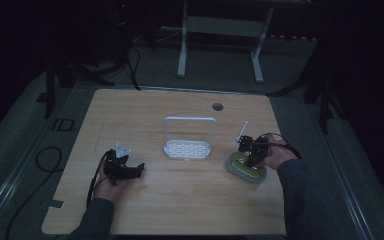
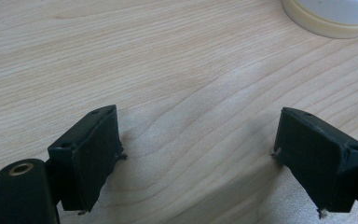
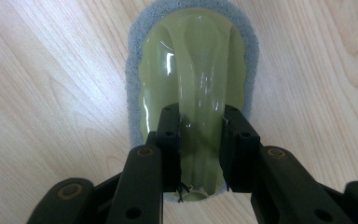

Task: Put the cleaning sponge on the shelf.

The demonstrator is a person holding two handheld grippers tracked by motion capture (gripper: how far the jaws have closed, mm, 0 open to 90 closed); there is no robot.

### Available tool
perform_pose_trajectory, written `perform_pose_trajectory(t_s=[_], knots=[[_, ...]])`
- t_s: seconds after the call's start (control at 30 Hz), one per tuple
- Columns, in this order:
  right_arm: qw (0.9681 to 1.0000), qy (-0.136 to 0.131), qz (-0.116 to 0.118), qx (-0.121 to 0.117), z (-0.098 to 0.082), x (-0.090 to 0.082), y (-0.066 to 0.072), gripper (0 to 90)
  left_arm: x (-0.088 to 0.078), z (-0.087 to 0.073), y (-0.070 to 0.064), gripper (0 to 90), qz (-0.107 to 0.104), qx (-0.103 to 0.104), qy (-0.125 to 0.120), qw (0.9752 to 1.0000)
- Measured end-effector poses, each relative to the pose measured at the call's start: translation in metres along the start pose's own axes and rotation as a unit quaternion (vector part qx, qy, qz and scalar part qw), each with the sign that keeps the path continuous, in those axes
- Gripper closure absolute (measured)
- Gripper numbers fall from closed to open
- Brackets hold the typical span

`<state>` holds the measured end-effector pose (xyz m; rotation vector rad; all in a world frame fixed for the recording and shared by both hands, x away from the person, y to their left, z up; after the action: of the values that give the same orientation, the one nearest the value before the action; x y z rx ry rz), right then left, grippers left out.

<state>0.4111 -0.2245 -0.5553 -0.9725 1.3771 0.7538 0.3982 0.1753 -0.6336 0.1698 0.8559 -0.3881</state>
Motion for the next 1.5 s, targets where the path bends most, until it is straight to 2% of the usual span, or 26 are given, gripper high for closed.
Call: perform_pose_trajectory(t_s=[0.63,1.5], knots=[[0.9988,-0.023,-0.018,-0.040,0.020,-0.017,0.009,71.7,0.000,0.000,0.000,14.3,0.000,0.000,-0.001,1.0000],[0.9942,-0.046,-0.043,-0.087,0.045,-0.037,0.023,71.8,0.000,0.000,0.000,14.3,0.000,0.000,-0.001,1.0000]])
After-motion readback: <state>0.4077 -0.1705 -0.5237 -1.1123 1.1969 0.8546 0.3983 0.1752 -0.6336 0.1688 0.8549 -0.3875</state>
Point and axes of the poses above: each handheld gripper's, and its own axes: x roughly forward along the jaws, z roughly out of its top, y roughly to its left, the point moved 10 cm from there along x, roughly forward along the jaws, and after that the axes turned 5 degrees about y, right-handed, at the moved point
